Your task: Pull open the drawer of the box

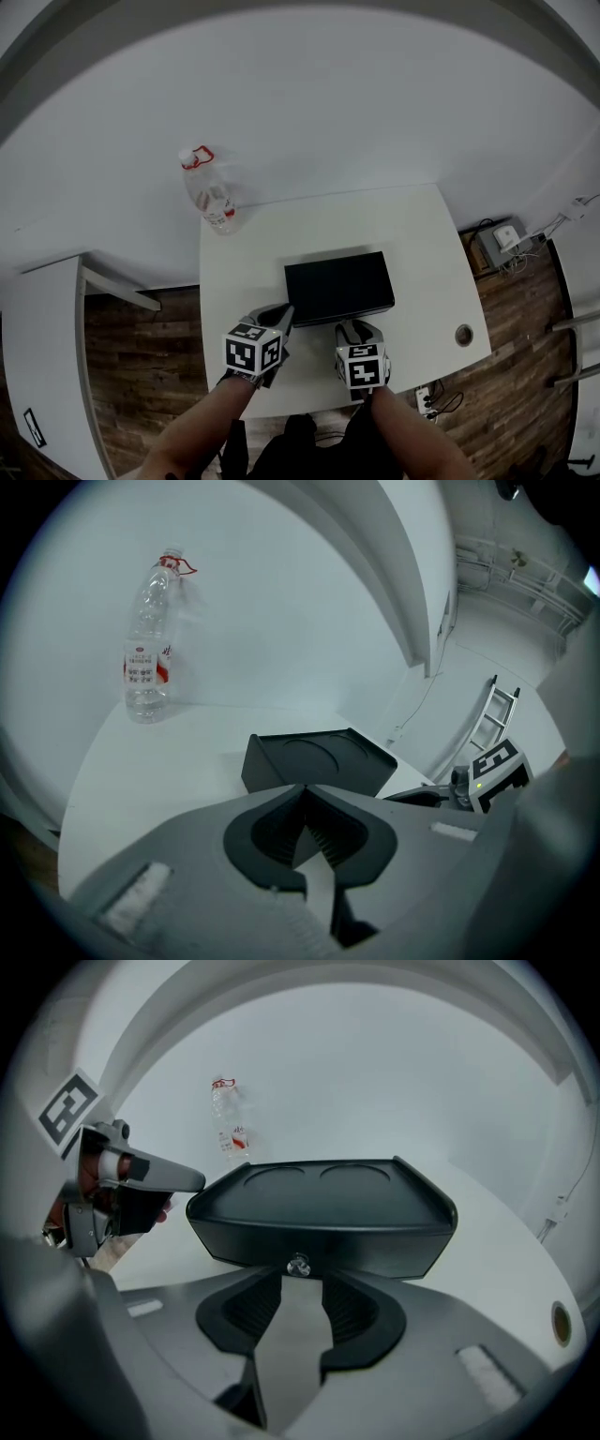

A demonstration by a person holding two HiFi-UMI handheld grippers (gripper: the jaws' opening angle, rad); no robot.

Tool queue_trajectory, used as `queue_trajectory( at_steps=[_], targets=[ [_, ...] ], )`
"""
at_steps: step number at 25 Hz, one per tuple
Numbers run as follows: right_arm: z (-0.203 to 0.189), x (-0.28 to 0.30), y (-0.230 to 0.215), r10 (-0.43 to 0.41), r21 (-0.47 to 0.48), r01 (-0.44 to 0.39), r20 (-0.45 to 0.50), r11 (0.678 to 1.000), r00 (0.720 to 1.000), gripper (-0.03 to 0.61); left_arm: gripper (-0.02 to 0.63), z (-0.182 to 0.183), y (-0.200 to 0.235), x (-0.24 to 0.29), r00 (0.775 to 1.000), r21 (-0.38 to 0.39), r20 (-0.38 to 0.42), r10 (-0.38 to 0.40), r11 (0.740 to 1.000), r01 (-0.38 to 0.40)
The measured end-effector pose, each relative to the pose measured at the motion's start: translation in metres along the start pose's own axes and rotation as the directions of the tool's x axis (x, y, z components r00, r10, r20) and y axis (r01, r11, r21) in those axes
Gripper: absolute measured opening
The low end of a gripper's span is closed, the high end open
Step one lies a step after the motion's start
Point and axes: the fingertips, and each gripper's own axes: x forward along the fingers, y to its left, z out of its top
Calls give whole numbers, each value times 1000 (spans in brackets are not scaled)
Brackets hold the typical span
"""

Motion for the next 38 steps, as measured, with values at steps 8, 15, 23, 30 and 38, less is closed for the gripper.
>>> queue_trajectory(
  at_steps=[8, 15, 23, 30, 38],
  targets=[
    [3, 13, 5, 5, 35, -5, -7, 999, 1000, 134, 12, 2, 10, 2, 997, 4, 11, 74, 997, -74],
    [-2, 16, 2, -19, 50, 20, -28, 999, 999, 72, 15, 1, 9, -1, 992, 13, 32, 123, 992, -124],
    [-2, 20, 3, -26, 16, 27, -33, 1000, 999, 69, 8, 2, 6, -1, 985, 84, 56, 161, 983, -165],
    [-8, 13, 7, -18, 14, 18, -35, 1000, 999, 69, 5, 1, 9, 0, 980, 72, 57, 190, 978, -194],
    [-11, 7, 10, -9, 21, 10, -29, 1000, 1000, 69, 6, 2, 6, 0, 978, 164, 52, 204, 964, -210]
  ],
)
